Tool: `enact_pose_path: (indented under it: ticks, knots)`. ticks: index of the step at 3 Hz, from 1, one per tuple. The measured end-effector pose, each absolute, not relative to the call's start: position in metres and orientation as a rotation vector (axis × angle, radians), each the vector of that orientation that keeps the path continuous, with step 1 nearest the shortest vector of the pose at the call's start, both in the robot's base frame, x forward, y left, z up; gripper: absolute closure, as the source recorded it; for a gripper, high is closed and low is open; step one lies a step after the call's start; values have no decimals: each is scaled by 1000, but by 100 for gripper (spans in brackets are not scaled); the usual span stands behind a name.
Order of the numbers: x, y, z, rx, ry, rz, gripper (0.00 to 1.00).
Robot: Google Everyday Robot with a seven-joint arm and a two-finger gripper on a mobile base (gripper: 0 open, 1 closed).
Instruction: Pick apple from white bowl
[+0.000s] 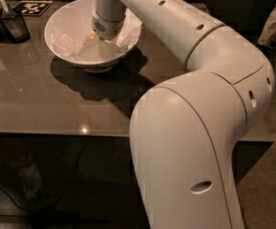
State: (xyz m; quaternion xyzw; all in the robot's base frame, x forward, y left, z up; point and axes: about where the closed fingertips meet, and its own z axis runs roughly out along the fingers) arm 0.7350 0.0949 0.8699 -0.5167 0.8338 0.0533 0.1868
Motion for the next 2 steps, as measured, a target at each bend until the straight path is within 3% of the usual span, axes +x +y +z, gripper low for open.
enact_pose_path:
  ticks: [2]
  knots:
    - [735, 95, 866, -1461, 2333, 173, 75]
